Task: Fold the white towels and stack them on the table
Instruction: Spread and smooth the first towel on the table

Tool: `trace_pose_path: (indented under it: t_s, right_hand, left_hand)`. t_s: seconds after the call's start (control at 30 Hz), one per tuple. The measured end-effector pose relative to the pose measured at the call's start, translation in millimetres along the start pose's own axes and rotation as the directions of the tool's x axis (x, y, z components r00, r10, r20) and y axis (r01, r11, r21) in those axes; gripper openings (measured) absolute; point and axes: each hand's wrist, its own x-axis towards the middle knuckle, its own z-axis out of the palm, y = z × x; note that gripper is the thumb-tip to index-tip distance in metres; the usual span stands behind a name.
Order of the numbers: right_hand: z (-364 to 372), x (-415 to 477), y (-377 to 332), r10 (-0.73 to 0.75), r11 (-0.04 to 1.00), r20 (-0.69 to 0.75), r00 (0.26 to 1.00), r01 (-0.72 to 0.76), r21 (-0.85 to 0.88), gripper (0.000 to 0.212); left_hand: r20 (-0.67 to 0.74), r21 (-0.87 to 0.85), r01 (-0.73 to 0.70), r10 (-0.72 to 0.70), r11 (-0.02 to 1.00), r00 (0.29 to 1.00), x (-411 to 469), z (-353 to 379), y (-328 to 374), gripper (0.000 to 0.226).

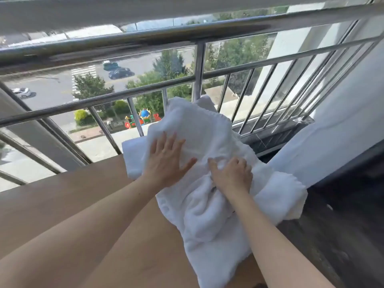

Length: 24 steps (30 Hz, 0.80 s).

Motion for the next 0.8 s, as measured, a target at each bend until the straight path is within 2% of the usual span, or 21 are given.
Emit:
trace_pose_path:
  t_s: [0.13,0.23,0.43,0.67,0.8]
  right_hand:
    - [14.5,18.7,-7.2,0.048,0.999,-0.039,0.998,-0.048,-0.004,0.093]
    - [28.6,28.1,-12.6,0.044,0.999,-0.08,0.996,-0.044,0.0,0.086]
    - [56.3,21.6,-12.9,-0.024,0.999,-0.246,0.969,0.013,-0.043,0.059]
    - [54.4,19.3,-16.1,-0.024,0.982,-0.297,0.954,0.078,0.17,0.038]
    - [34.7,3.5,-37.2,-0.074,0.891,-0.373,0.925,0.229,0.392,0.033]
  left_hand:
    - [-0.058,0.055,0.129,-0.125,0.99,0.99,10.7,14.3,-23.0,0.078]
    - [-0.133,0.037,0.105,-0.099,0.994,0.986,10.1,23.4,-30.9,0.076]
    - [-0.177,0.009,0.072,-0.069,0.997,0.982,10.8,30.2,-37.2,0.075]
    - [-0.197,-0.04,0.082,-0.088,0.996,0.977,7.7,22.3,-30.6,0.066]
    - [-0.262,-0.074,0.036,-0.054,0.997,0.964,-1.5,15.2,-25.1,0.057]
